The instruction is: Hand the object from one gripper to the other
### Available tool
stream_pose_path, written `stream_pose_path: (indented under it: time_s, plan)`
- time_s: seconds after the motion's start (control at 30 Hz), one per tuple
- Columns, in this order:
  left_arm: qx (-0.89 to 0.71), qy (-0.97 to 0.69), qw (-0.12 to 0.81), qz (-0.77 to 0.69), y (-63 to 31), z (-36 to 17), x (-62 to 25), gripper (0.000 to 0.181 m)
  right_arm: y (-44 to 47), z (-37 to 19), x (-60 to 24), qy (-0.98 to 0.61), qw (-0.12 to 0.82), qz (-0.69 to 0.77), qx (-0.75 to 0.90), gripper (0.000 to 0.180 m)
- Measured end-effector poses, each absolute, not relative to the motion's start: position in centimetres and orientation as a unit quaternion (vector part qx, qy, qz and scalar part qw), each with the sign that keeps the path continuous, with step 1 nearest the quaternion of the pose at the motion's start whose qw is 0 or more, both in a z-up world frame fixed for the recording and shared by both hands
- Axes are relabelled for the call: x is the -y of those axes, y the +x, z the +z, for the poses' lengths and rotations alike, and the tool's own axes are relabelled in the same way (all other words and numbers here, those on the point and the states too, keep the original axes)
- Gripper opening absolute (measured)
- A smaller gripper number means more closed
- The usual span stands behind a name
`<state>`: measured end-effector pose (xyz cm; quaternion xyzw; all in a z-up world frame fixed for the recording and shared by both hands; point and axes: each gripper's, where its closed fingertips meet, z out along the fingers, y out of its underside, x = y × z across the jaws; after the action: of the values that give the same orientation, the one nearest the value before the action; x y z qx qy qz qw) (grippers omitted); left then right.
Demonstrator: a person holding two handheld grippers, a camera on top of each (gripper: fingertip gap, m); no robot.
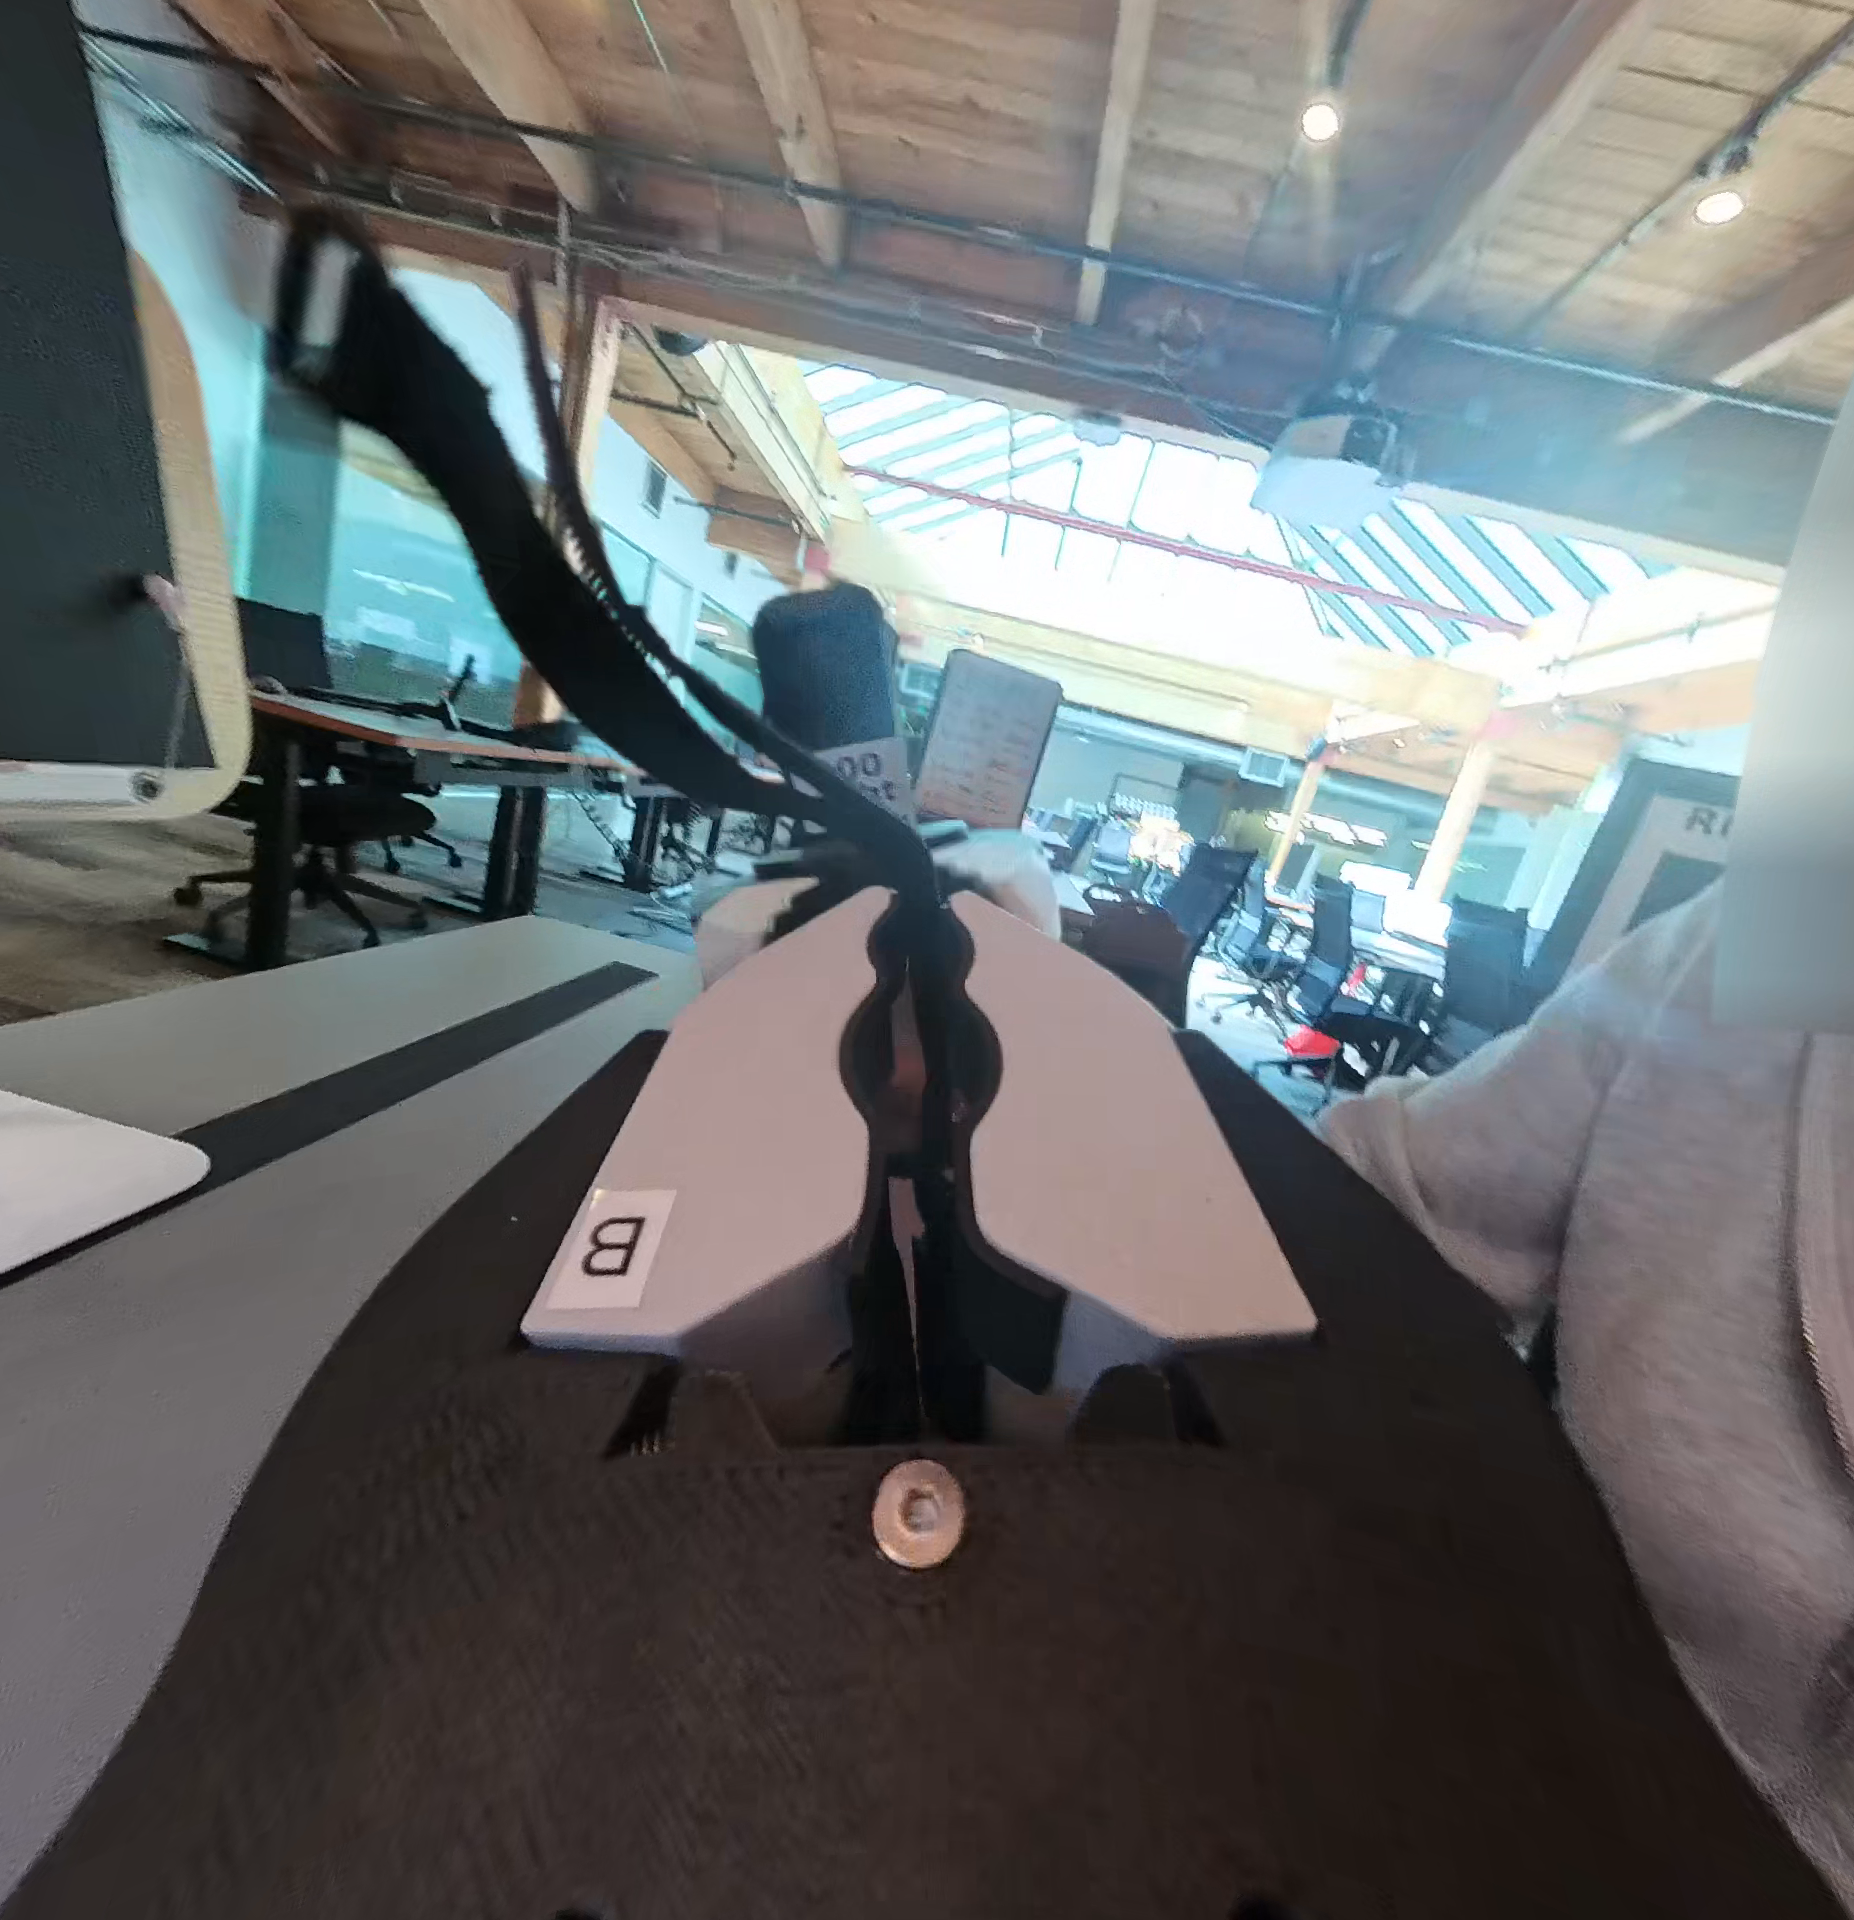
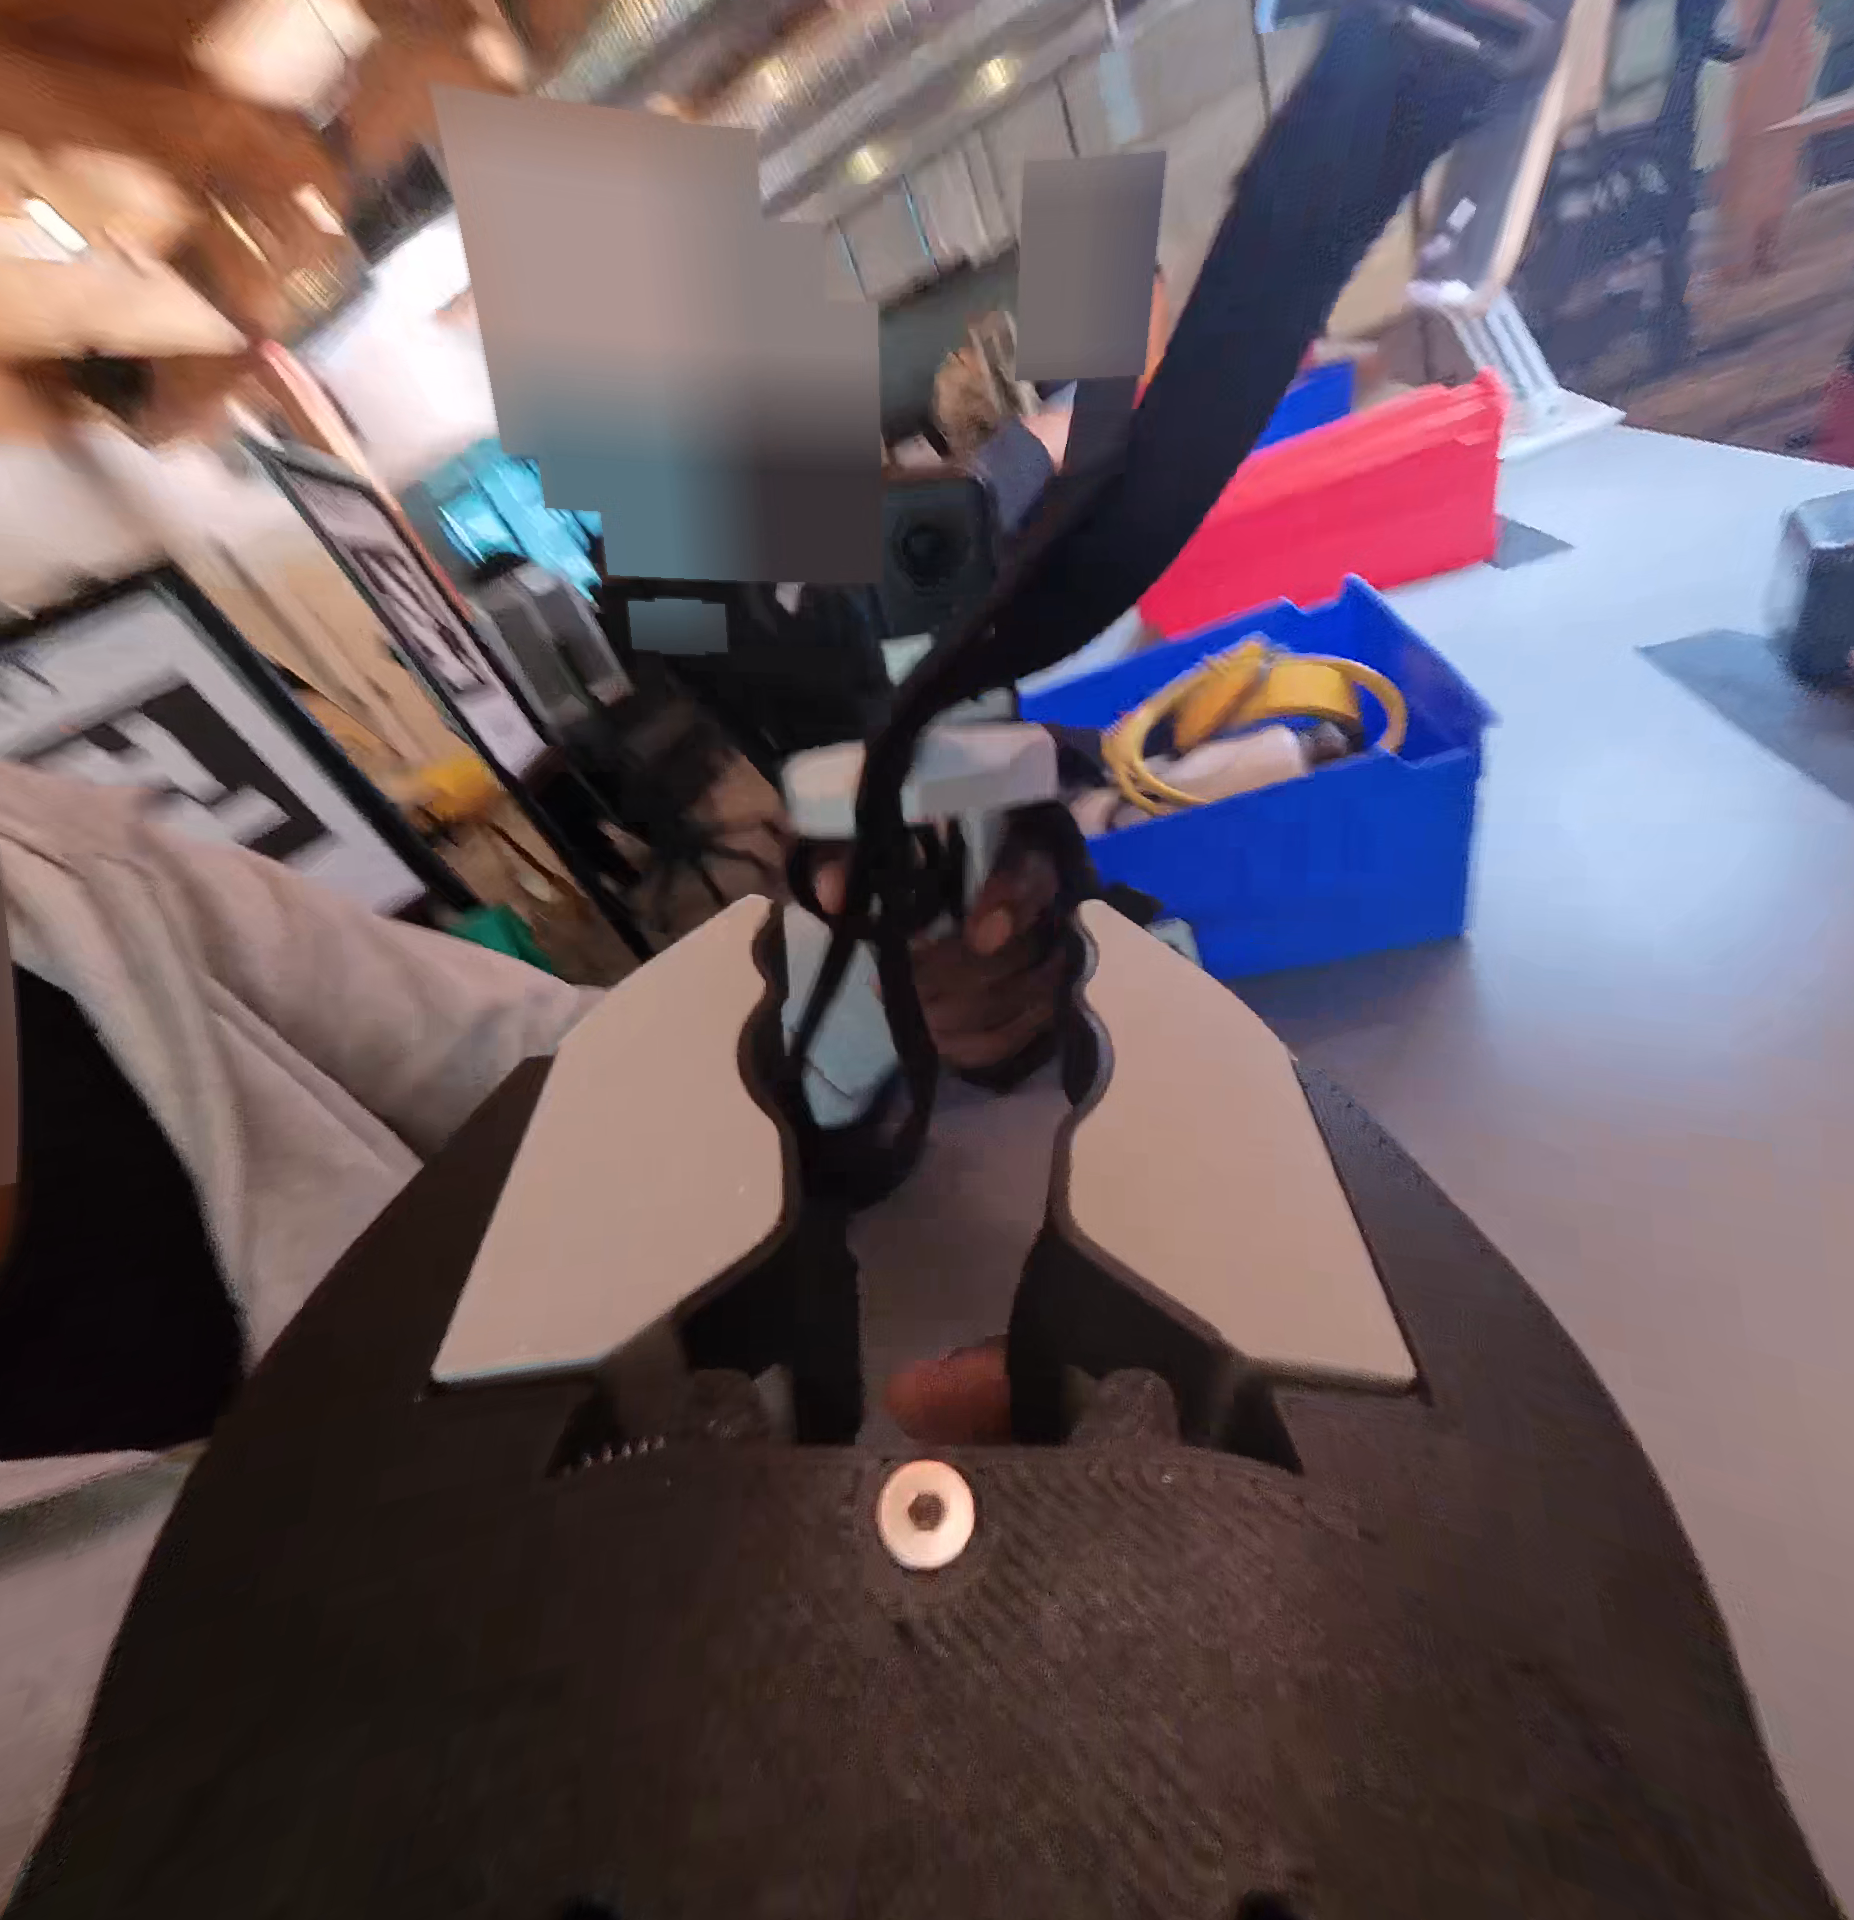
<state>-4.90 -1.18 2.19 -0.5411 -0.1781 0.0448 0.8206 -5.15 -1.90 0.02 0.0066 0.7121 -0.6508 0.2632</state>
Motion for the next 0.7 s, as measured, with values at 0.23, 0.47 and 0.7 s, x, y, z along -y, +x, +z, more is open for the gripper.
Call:
stream_pose_path:
  time_s: [0.23, 0.47, 0.7]
  plan:
    - [0.155, -0.622, 0.766, 0.047, -4.3, -0.4, -1.2, 0.005, -4.3, 1.5, 2.4, 0.030, 0.339, -0.671, -0.659, 0.015]
    - [0.196, -0.596, 0.774, 0.084, -6.0, -0.5, 0.3, 0.040, -4.9, -0.2, 2.3, 0.004, 0.256, -0.652, -0.714, 0.006]
    - [0.178, -0.605, 0.769, 0.098, -5.6, -0.4, -0.1, 0.040, -4.6, -0.6, 2.1, -0.001, 0.260, -0.634, -0.728, 0.006]
